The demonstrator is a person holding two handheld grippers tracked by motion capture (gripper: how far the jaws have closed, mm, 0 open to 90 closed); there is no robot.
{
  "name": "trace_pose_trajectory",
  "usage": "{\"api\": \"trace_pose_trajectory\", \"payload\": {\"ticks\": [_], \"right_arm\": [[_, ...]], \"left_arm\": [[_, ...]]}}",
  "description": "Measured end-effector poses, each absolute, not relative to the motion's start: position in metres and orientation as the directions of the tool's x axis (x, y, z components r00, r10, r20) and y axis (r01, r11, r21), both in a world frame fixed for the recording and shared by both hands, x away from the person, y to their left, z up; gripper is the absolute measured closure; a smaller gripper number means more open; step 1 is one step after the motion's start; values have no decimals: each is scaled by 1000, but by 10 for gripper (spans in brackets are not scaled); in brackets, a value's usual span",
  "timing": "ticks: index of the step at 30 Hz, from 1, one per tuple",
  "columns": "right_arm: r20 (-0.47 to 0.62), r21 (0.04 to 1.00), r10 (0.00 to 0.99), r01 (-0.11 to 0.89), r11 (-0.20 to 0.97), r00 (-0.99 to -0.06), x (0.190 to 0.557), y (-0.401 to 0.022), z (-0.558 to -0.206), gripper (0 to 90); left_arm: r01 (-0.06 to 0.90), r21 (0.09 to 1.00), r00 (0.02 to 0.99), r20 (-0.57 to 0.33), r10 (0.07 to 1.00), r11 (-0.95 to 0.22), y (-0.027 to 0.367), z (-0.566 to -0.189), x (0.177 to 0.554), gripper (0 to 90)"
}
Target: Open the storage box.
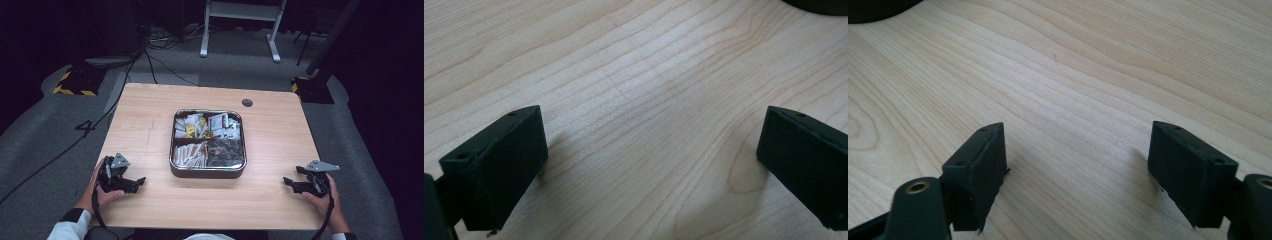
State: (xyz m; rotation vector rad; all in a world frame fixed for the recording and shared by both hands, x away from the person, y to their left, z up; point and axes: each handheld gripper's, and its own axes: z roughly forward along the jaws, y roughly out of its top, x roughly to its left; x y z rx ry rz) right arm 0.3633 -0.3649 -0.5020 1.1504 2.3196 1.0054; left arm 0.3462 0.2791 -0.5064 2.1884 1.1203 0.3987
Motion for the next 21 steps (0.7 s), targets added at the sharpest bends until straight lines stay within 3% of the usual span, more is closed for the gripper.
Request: {"api": "trace_pose_trajectory", "payload": {"ticks": [11,21], "right_arm": [[-9,733,799,539,415,-602,366,-365,-503,179],[-6,689,794,573,443,-607,374,-361,-498,184]], "left_arm": [[610,662,597,-23,802,-436,281,-506,345,1],[609,661,599,-22,800,-438,281,-506,345,1]]}}
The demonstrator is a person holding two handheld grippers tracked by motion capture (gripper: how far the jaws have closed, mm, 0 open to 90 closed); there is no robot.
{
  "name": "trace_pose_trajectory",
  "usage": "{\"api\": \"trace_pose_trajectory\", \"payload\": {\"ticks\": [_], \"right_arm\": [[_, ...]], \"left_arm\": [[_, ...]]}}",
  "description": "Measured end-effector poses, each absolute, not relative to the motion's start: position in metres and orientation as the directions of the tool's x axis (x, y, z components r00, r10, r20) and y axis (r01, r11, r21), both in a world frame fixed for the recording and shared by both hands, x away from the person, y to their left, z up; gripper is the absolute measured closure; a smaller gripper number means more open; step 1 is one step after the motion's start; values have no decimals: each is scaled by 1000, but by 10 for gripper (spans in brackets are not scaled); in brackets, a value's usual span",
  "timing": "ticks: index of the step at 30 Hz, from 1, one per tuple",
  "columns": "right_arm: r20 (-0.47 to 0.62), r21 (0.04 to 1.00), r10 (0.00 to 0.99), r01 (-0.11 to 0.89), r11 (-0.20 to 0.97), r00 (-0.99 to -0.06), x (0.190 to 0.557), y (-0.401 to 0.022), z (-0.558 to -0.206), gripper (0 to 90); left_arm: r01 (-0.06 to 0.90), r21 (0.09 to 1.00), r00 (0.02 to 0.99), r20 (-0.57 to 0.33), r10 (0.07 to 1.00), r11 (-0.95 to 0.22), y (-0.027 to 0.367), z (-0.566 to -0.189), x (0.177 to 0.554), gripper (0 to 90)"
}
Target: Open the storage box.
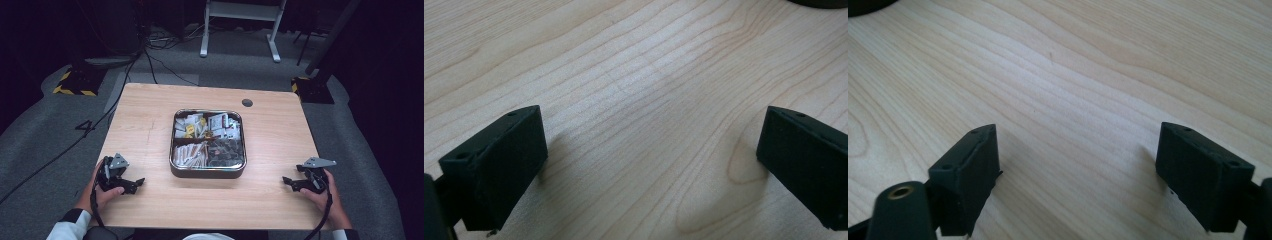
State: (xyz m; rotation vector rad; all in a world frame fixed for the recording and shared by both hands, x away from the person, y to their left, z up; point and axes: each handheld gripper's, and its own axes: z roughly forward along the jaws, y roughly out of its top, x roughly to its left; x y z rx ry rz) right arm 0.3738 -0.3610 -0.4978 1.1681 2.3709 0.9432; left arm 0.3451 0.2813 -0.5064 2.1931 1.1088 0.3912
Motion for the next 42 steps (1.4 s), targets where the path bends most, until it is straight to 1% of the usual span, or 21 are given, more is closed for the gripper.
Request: {"api": "trace_pose_trajectory", "payload": {"ticks": [6,7,8,9,12,13,14,15,16,17,18,19,24,26,27,29,30,31,34,36,42], "right_arm": [[1,723,757,523,451,-654,385,-347,-483,193],[-15,733,741,497,465,-671,389,-338,-474,201],[-15,733,741,497,465,-671,389,-338,-474,201],[-12,745,724,477,466,-690,395,-328,-464,220],[1,757,708,463,461,-706,400,-320,-456,259],[9,760,683,449,470,-730,408,-307,-448,261],[9,760,683,449,470,-730,408,-307,-448,261],[-7,766,665,424,484,-747,415,-295,-441,259],[-7,766,665,424,484,-747,415,-295,-441,259],[-25,775,646,393,495,-763,420,-282,-433,250],[-25,775,646,393,495,-763,420,-282,-433,250],[-34,785,627,367,499,-778,426,-270,-425,256],[-47,795,582,322,514,-812,442,-237,-408,272],[-47,796,575,317,515,-817,445,-232,-407,273],[-56,791,555,302,533,-830,452,-216,-403,279],[-62,778,539,298,553,-840,460,-202,-401,286],[-62,778,539,298,553,-840,460,-202,-401,286],[-70,769,526,290,569,-847,466,-189,-400,286],[-72,763,514,285,581,-855,472,-177,-399,289],[-47,757,503,297,581,-863,482,-160,-402,296],[-55,721,473,293,628,-879,495,-125,-408,301]], "left_arm": [[608,661,601,-23,799,-439,281,-506,345,1],[609,662,601,-24,799,-438,281,-506,345,1],[609,662,601,-24,799,-438,281,-506,345,1],[608,661,602,-24,798,-439,281,-506,345,1],[608,661,603,-24,797,-440,281,-506,346,1],[607,661,603,-24,797,-440,281,-506,346,1],[607,661,603,-24,797,-440,281,-506,346,1],[607,661,604,-22,797,-442,282,-506,346,1],[607,661,604,-22,797,-442,282,-506,346,1],[607,661,603,-23,797,-440,281,-506,345,1],[607,661,603,-23,797,-440,281,-506,345,1],[607,661,603,-22,798,-441,281,-506,345,2],[607,664,598,-20,801,-437,281,-507,344,3],[607,664,598,-21,801,-436,281,-507,344,3],[607,663,598,-20,801,-437,282,-507,343,3],[608,663,597,-20,802,-437,282,-506,343,4],[608,663,597,-20,802,-437,282,-506,343,3],[608,663,598,-19,802,-437,282,-506,342,4],[608,663,598,-20,801,-436,282,-507,342,3],[608,663,598,-20,801,-438,282,-506,342,4],[607,663,600,-20,800,-439,282,-506,342,3]]}}
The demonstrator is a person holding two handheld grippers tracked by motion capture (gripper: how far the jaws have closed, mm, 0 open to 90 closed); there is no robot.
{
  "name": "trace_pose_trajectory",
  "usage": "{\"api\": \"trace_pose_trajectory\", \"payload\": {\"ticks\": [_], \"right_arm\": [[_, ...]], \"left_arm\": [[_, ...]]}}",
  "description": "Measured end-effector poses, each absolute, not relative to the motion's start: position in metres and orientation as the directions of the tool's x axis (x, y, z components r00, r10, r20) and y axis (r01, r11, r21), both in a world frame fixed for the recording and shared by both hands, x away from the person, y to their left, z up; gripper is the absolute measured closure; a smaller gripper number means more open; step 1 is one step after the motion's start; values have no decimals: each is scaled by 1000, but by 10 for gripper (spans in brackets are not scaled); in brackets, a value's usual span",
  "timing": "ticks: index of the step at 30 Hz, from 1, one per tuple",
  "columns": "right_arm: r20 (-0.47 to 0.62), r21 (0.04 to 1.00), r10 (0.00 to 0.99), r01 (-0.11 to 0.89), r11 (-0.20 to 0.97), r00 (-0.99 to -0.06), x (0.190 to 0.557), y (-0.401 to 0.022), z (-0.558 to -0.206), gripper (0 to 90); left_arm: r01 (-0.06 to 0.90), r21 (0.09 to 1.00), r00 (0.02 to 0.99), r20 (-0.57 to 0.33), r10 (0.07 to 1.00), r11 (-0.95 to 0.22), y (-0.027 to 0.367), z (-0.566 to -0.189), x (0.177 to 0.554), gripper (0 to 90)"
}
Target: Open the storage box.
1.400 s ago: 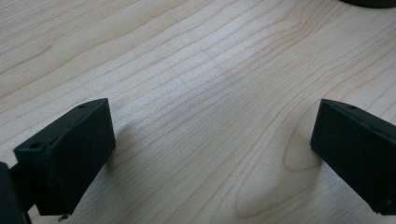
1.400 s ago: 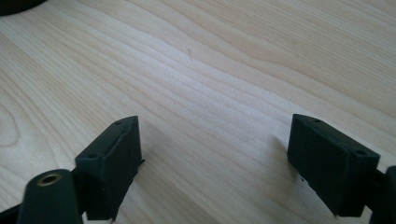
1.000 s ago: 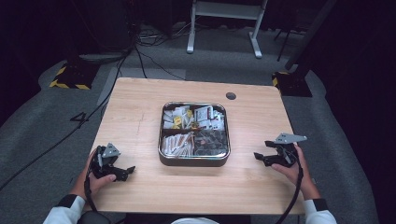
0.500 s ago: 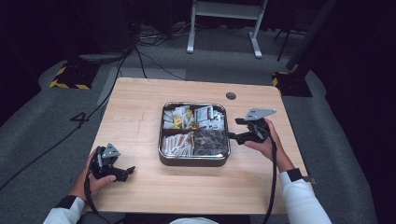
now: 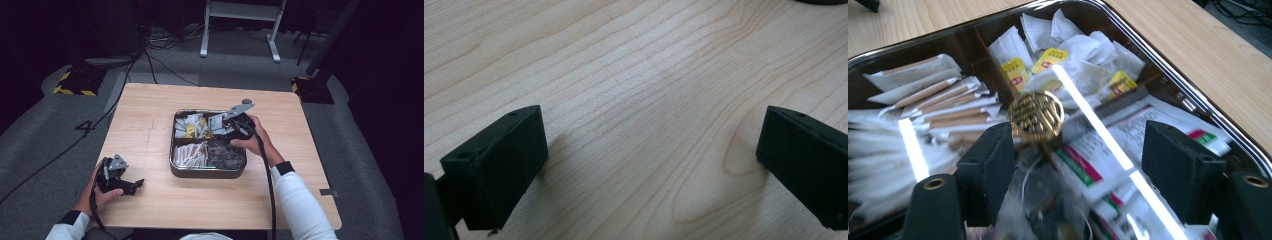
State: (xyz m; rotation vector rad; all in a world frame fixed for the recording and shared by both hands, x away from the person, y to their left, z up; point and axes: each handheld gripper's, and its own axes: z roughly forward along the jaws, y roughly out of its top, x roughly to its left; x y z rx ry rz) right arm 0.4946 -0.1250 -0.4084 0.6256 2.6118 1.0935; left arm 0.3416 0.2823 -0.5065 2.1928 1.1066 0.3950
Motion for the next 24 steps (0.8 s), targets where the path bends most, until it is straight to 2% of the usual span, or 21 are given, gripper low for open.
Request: {"api": "trace_pose_trajectory", "payload": {"ticks": [8,16,20,21,24], "right_arm": [[-29,704,449,300,644,-893,506,-104,-418,288],[-9,702,435,304,644,-901,508,-92,-426,314],[-8,695,428,303,652,-904,509,-85,-430,336],[-6,692,436,311,652,-900,510,-83,-433,393],[1,687,444,323,651,-896,510,-82,-434,415]], "left_arm": [[608,663,599,-20,801,-437,282,-506,341,4],[609,662,597,-20,802,-437,282,-506,341,4],[608,661,598,-18,801,-439,282,-506,341,4],[609,662,598,-20,802,-438,282,-506,341,4],[609,662,597,-20,802,-437,282,-506,341,4]]}}
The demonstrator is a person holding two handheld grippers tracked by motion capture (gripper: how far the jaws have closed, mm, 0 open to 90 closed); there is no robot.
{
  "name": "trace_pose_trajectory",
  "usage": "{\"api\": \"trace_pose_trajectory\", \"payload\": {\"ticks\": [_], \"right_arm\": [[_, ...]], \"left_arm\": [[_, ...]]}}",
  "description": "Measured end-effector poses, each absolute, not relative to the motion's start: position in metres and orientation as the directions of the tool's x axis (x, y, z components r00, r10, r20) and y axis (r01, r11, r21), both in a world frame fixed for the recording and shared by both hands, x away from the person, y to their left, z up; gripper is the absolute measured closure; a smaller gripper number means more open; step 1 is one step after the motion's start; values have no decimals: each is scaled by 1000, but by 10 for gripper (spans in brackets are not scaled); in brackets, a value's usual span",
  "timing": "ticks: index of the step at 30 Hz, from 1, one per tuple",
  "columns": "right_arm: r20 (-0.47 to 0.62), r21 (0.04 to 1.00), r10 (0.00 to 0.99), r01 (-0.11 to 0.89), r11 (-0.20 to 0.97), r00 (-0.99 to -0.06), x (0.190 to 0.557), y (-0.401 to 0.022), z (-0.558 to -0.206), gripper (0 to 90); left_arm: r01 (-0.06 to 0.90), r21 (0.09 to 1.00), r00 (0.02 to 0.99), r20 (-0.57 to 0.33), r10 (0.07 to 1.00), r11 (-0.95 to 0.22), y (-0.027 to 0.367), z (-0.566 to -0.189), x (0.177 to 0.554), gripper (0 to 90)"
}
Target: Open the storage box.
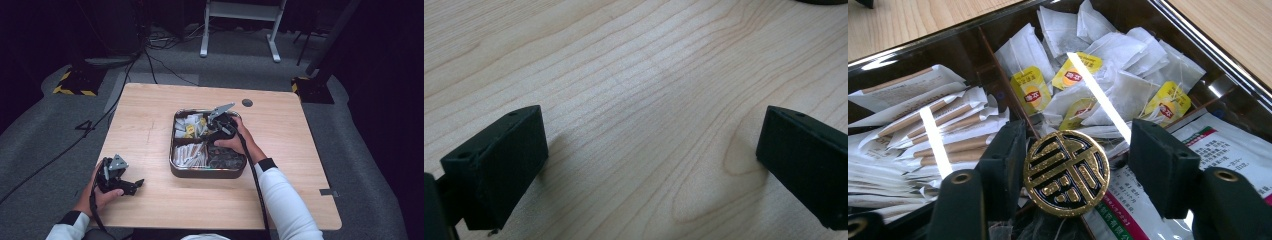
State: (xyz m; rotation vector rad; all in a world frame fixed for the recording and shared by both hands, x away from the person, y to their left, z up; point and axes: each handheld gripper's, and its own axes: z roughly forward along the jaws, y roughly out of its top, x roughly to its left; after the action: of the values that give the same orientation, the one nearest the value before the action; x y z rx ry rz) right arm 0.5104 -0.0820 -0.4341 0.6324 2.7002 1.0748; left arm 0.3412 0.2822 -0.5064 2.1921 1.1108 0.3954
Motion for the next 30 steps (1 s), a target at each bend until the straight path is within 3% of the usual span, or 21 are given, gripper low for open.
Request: {"api": "trace_pose_trajectory", "payload": {"ticks": [6,9,30], "right_arm": [[13,695,453,334,637,-891,510,-84,-434,471],[16,704,437,320,634,-899,505,-82,-434,581],[7,733,463,319,601,-887,502,-85,-417,586]], "left_arm": [[609,662,598,-20,801,-438,282,-506,341,4],[609,662,598,-20,802,-438,282,-506,341,4],[608,662,598,-19,801,-439,282,-506,341,4]]}}
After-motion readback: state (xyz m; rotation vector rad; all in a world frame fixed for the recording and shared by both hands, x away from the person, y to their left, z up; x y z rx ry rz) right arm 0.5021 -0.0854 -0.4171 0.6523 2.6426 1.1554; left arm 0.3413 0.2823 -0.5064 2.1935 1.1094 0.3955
